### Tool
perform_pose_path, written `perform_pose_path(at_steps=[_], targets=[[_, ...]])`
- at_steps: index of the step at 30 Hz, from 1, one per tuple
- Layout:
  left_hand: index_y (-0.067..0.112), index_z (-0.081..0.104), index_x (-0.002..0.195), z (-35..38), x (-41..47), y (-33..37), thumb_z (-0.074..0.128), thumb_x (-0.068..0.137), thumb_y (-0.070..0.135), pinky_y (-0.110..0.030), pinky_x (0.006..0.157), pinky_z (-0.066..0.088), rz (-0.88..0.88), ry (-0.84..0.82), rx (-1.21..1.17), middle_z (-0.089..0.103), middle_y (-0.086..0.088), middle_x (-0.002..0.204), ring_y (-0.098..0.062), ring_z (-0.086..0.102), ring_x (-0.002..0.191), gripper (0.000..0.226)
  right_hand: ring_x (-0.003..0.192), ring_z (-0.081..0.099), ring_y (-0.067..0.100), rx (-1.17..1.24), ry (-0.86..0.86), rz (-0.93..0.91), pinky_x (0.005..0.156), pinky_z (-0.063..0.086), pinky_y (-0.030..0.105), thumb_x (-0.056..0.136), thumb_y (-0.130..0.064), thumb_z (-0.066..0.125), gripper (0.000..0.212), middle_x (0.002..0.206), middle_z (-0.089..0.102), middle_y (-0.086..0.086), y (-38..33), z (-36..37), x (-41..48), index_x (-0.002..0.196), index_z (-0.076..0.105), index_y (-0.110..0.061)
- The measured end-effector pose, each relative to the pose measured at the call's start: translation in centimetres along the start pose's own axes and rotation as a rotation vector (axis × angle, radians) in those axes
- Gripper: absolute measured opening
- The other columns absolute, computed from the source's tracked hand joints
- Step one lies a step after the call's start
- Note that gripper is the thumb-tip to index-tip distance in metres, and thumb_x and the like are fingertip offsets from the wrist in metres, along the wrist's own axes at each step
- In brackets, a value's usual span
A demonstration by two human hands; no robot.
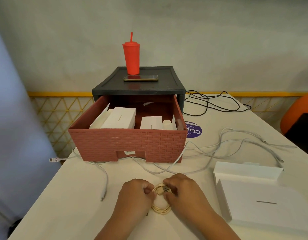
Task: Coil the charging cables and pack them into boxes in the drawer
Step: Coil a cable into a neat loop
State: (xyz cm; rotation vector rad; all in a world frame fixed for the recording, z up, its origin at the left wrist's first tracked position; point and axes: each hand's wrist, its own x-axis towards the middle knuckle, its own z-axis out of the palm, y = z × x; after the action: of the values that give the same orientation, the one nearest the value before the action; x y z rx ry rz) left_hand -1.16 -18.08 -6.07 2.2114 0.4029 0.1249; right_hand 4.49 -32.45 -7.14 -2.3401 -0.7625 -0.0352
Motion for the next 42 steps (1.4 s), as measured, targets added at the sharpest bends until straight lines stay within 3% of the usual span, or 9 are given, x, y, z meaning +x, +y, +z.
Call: perform_pose_path(at_steps=[4, 7, 12, 17, 23, 27, 33, 38, 42], targets=[[0.020, 0.075, 0.087, 0.0, 0.2, 0.1, 0.067, 0.080, 0.017, -0.014, 0.047, 0.042, -0.010, -0.013, -0.006, 0.068, 0.009, 0.068, -0.005, 0.054, 0.037, 0.011, 0.095, 0.055, 0.018, -0.161, -0.076, -0.006, 0.076, 0.039, 0.026, 0.089, -0.023, 0.050, 0.021, 0.103, 0.059, 0.001, -0.4, -0.1, 0.6, 0.102, 0.066, -0.019], [0.024, 0.075, 0.088, -0.1, 0.2, 0.3, 0.067, 0.080, 0.019, -0.017, 0.054, 0.045, -0.019, -0.023, 0.031, 0.068, 0.009, 0.071, -0.006, 0.055, 0.045, 0.012, 0.097, 0.055, 0.022, -0.261, -0.070, -0.025, 0.075, 0.038, 0.030, 0.093, -0.027, 0.044, 0.023, 0.105, 0.058, 0.005, -0.4, 0.1, 0.9, 0.104, 0.060, -0.015], [0.028, 0.073, 0.076, -0.3, 0.3, 0.7, 0.067, 0.078, 0.018, -0.017, 0.055, 0.044, -0.022, -0.038, 0.069, 0.067, 0.012, 0.068, -0.003, 0.052, 0.047, 0.012, 0.090, 0.056, 0.023, -0.184, 0.003, -0.028, 0.072, 0.038, 0.030, 0.094, -0.028, 0.043, 0.017, 0.097, 0.058, 0.002, -0.5, 0.6, 0.6, 0.098, 0.054, -0.015], [0.024, 0.064, 0.067, -0.8, 0.9, 1.3, 0.065, 0.078, 0.008, -0.018, 0.047, 0.039, -0.041, -0.140, -0.049, 0.067, 0.001, 0.064, -0.001, 0.046, 0.042, 0.019, 0.073, 0.047, 0.015, 0.032, 0.124, -0.010, 0.060, 0.032, 0.015, 0.091, -0.021, 0.052, 0.009, 0.074, 0.049, -0.008, -0.4, 0.0, -0.1, 0.085, 0.055, -0.015], [0.009, 0.062, 0.078, -1.1, 1.2, 2.9, 0.060, 0.083, -0.001, -0.026, 0.054, 0.038, -0.050, -0.259, -0.271, 0.070, 0.002, 0.060, -0.020, 0.048, 0.060, 0.011, 0.064, 0.045, 0.008, 0.036, 0.208, -0.061, 0.055, 0.029, 0.009, 0.083, -0.043, 0.046, 0.015, 0.069, 0.049, -0.012, -0.6, -2.1, -0.7, 0.086, 0.047, -0.029], [0.010, 0.068, 0.076, -0.5, 1.1, 4.5, 0.066, 0.078, -0.002, -0.030, 0.062, 0.040, -0.050, -0.215, -0.387, 0.073, -0.009, 0.071, -0.022, 0.054, 0.066, 0.012, 0.072, 0.055, 0.002, 0.121, 0.291, 0.064, 0.064, 0.041, 0.013, 0.083, -0.030, 0.065, 0.013, 0.079, 0.058, -0.015, 0.0, -6.0, -1.8, 0.093, 0.058, -0.034], [0.012, 0.067, 0.080, 1.0, 1.0, 6.8, 0.065, 0.082, 0.004, -0.020, 0.049, 0.038, -0.021, -0.251, -0.435, 0.074, -0.002, 0.073, -0.005, 0.050, 0.050, 0.009, 0.087, 0.058, 0.025, -0.067, 0.661, 0.459, 0.072, 0.041, 0.032, 0.087, -0.032, 0.058, 0.015, 0.098, 0.064, 0.005, 6.9, -13.0, -5.9, 0.097, 0.060, -0.021], [0.009, 0.065, 0.085, 4.0, 0.9, 8.2, 0.063, 0.083, 0.003, -0.016, 0.048, 0.037, -0.062, -0.338, -0.516, 0.073, -0.001, 0.072, 0.001, 0.048, 0.043, 0.007, 0.110, 0.049, 0.040, -0.108, 0.428, 0.958, 0.096, 0.035, 0.047, 0.091, -0.051, 0.040, 0.051, 0.123, 0.054, 0.021, 12.9, -15.4, -8.7, 0.121, 0.053, -0.012], [0.008, 0.064, 0.084, 6.3, 1.0, 9.3, 0.059, 0.085, -0.001, -0.026, 0.059, 0.038, -0.146, -0.376, -0.702, 0.071, -0.003, 0.069, -0.011, 0.052, 0.056, 0.010, 0.104, 0.053, 0.037, 0.057, 0.352, 0.911, 0.091, 0.036, 0.042, 0.093, -0.047, 0.040, 0.045, 0.113, 0.060, 0.019, 13.2, -15.0, -8.5, 0.109, 0.063, -0.011]])
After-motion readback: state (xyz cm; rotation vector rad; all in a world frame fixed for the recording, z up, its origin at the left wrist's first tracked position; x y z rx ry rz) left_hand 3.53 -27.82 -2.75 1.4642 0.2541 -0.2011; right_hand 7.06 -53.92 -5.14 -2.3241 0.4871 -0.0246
